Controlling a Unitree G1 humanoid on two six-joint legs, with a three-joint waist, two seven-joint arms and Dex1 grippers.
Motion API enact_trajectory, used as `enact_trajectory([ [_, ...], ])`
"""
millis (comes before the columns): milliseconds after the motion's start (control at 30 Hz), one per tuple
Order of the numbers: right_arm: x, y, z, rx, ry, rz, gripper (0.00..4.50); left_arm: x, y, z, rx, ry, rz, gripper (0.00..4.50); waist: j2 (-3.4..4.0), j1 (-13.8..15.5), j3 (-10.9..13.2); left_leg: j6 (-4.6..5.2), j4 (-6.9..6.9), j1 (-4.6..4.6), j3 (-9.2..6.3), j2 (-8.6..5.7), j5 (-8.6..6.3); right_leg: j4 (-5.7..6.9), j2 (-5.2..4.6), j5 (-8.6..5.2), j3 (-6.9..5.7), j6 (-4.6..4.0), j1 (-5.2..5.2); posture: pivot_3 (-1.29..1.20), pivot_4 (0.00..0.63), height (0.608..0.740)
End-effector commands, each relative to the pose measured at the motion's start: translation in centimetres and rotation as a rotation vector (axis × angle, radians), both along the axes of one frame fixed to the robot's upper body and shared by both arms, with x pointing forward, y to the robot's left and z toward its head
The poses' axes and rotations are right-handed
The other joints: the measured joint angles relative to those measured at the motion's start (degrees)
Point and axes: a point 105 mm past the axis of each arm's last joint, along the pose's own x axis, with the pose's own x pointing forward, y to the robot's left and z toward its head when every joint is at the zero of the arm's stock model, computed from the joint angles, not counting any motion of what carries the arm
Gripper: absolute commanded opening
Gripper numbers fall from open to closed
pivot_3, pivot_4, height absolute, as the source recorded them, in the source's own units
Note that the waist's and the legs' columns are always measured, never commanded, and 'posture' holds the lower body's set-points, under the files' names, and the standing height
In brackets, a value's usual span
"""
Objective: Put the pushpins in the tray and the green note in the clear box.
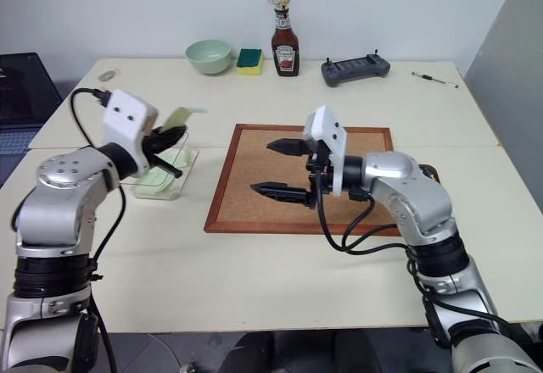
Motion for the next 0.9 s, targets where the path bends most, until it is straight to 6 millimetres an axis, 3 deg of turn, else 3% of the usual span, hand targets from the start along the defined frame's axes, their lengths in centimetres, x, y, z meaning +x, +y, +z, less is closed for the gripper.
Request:
enact_trajectory([
  [33, 0.0, 0.2, 1.1, 0.006, -0.069, 0.02, 4.45, -0.1, 3.0, 0.5, -0.036, -0.022, 0.117, 0.0, 0.0, 0.1, 0.0, 0.0, 0.0, 0.0, -0.01, -0.01, 0.0, 0.0, -0.01, 0.0, -0.01, 0.0, 0.0, 0.0, 0.15, 0.74],
  [133, 0.1, 0.1, 0.9, -0.007, -0.079, 0.012, 4.45, 0.1, 4.9, -0.9, -0.107, 0.027, 0.195, 0.0, 0.0, 0.0, 0.0, 0.0, -0.01, 0.0, -0.03, 0.01, 0.0, 0.02, 0.0, 0.0, -0.03, 0.0, -0.02, 0.0, 0.15, 0.74],
  [267, 0.0, -0.1, 0.7, -0.016, -0.085, 0.003, 4.45, 0.3, 5.6, -1.9, -0.139, 0.067, 0.225, 0.0, 0.0, -0.2, 0.0, 0.0, -0.02, 0.0, -0.03, 0.01, 0.0, 0.08, 0.0, 0.0, -0.02, 0.0, -0.06, 0.0, 0.15, 0.74],
  [767, -0.2, -0.5, 0.7, -0.017, -0.079, -0.017, 4.5, 0.4, 5.6, -1.2, -0.178, 0.061, 0.232, 2.81, 0.0, -0.5, 0.0, -0.01, -0.01, -0.01, 0.01, 0.0, 0.0, 0.46, -0.02, 0.0, 0.03, -0.01, -0.28, 0.0, 0.15, 0.74],
  [900, -0.1, -1.1, 0.8, -0.016, -0.084, -0.034, 4.5, 0.0, 4.7, 0.9, -0.155, -0.037, 0.189, 3.51, -0.01, -0.5, 0.0, -0.01, 0.0, -0.01, 0.05, 0.01, 0.0, 0.54, -0.02, 0.0, 0.06, -0.01, -0.34, 0.0, 0.15, 0.74],
])
